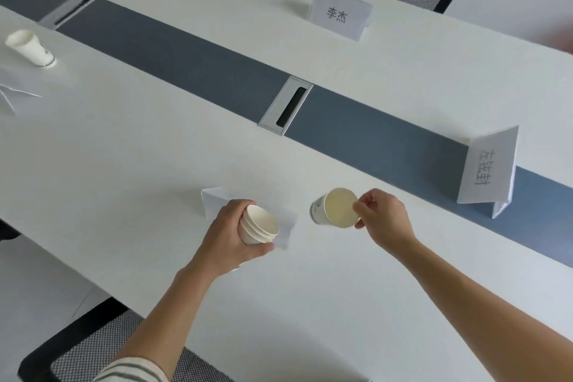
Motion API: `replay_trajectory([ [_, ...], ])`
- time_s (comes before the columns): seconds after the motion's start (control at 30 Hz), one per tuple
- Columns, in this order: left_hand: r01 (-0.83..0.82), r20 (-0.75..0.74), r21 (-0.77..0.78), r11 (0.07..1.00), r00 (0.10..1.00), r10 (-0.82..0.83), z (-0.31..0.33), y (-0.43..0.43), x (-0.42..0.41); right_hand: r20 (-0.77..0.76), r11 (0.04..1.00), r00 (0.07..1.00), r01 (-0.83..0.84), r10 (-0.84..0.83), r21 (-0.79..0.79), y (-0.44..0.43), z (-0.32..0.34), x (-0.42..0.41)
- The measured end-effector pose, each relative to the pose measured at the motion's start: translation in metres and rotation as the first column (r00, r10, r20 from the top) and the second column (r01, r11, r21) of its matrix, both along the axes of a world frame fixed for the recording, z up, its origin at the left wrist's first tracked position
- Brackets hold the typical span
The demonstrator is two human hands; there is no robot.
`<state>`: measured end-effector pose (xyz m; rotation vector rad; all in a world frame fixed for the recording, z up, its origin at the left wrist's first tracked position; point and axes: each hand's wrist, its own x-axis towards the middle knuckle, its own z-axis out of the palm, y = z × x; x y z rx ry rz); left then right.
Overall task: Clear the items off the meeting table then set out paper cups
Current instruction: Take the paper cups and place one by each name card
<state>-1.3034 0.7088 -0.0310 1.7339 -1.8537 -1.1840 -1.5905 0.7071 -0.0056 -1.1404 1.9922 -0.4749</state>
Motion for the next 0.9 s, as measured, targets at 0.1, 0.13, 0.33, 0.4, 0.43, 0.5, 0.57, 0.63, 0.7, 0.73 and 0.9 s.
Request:
replay_trajectory([
  [0.1, 0.036, -0.002, 0.009, 0.999, 0.999, -0.035, -0.001, -0.015, -0.004, -0.060, 1.000, 0.998, 0.005, -0.004, 0.023, -0.032, -0.014, 0.006],
  [0.13, 0.043, -0.001, 0.013, 0.999, 0.999, -0.043, -0.001, -0.020, -0.005, -0.075, 1.000, 0.997, 0.005, -0.003, 0.029, -0.042, -0.019, 0.009],
  [0.33, 0.066, -0.009, 0.016, 0.998, 0.998, -0.066, 0.001, -0.038, -0.010, -0.128, 0.996, 0.991, -0.032, 0.043, 0.085, -0.081, -0.042, 0.025],
  [0.4, 0.065, -0.015, 0.009, 0.998, 0.998, -0.065, 0.001, -0.040, -0.011, -0.116, 0.995, 0.992, -0.032, 0.043, 0.095, -0.085, -0.047, 0.027],
  [0.43, 0.060, -0.021, 0.006, 0.998, 0.998, -0.060, 0.001, -0.040, -0.011, -0.114, 0.995, 0.993, -0.032, 0.043, 0.096, -0.086, -0.049, 0.027],
  [0.5, 0.048, -0.035, 0.001, 0.999, 0.998, -0.048, 0.000, -0.039, -0.012, -0.109, 0.995, 0.993, -0.034, 0.045, 0.094, -0.087, -0.053, 0.026],
  [0.57, 0.033, -0.054, -0.005, 0.999, 0.998, -0.033, 0.000, -0.038, -0.012, -0.112, 0.995, 0.992, -0.043, 0.054, 0.091, -0.087, -0.053, 0.025],
  [0.63, 0.007, -0.071, -0.018, 1.000, 0.997, -0.009, 0.003, -0.036, -0.013, -0.129, 0.994, 0.989, -0.054, 0.067, 0.097, -0.086, -0.051, 0.021],
  [0.7, -0.028, -0.081, -0.043, 0.999, 0.996, 0.025, 0.011, -0.033, -0.015, -0.147, 0.994, 0.987, -0.059, 0.073, 0.097, -0.082, -0.044, 0.016],
  [0.73, -0.054, -0.093, -0.049, 0.997, 0.994, 0.050, 0.016, -0.031, -0.018, -0.148, 0.994, 0.986, -0.062, 0.076, 0.095, -0.078, -0.038, 0.013],
  [0.9, -0.069, -0.208, 0.024, 0.997, 0.975, 0.072, 0.047, -0.009, -0.047, -0.027, 0.986, 0.989, -0.143, 0.146, 0.083, -0.022, 0.009, -0.014],
])
